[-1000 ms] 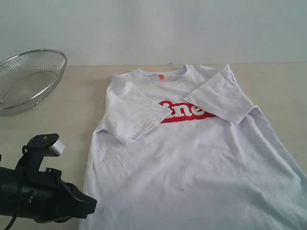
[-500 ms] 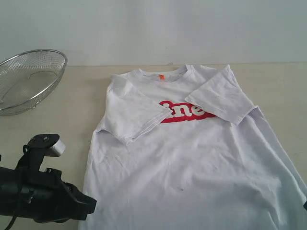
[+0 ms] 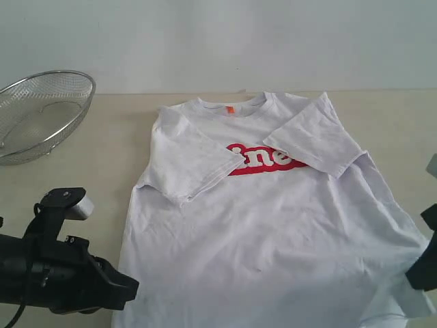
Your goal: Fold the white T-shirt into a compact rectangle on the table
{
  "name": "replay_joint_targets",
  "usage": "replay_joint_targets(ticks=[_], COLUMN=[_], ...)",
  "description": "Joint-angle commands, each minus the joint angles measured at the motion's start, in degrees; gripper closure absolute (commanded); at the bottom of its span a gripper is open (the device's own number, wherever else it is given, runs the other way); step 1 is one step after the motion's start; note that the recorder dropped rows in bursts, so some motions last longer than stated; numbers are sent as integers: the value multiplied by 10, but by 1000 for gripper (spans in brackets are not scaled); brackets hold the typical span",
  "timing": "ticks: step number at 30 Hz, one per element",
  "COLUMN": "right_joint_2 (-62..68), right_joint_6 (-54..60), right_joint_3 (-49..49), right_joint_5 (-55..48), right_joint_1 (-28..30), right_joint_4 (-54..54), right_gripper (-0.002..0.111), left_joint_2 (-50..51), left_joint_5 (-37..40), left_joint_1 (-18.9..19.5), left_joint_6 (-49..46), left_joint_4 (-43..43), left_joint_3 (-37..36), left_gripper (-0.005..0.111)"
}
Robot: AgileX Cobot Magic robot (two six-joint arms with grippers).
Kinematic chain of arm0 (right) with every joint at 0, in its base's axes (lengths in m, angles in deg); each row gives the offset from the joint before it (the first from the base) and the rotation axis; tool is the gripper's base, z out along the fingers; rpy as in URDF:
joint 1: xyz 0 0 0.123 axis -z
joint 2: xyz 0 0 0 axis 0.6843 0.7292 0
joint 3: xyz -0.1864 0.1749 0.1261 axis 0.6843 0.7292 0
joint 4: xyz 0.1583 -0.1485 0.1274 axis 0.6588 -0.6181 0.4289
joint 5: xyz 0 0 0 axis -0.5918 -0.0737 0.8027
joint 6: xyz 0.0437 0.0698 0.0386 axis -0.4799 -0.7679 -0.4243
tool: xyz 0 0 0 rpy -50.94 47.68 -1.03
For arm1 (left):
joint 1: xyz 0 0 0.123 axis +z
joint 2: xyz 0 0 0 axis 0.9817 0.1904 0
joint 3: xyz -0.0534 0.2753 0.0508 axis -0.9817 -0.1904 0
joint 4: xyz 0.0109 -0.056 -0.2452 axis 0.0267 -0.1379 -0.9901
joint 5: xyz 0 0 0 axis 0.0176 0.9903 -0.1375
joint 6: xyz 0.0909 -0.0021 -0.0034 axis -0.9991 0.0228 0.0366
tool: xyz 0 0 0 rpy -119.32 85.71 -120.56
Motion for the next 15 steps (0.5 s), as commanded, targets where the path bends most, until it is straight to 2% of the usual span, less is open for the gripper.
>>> replay_joint_targets(ticks=[1, 9, 15], right_joint_2=[-65, -94, -94], right_joint_6=[17, 39, 92], right_joint_3=[-3, -3, -24], right_joint_5=[-16, 41, 65], right_joint_1=[1, 1, 1], right_joint_4=[36, 97, 195], right_gripper=[108, 108, 108], left_joint_2=[3, 3, 3], left_joint_5=[1, 1, 4], left_joint_1=[-1, -1, -1], left_joint_6=[-5, -7, -6], left_joint_4=[-5, -5, -5], left_joint_3=[2, 2, 25], left_gripper=[102, 102, 102])
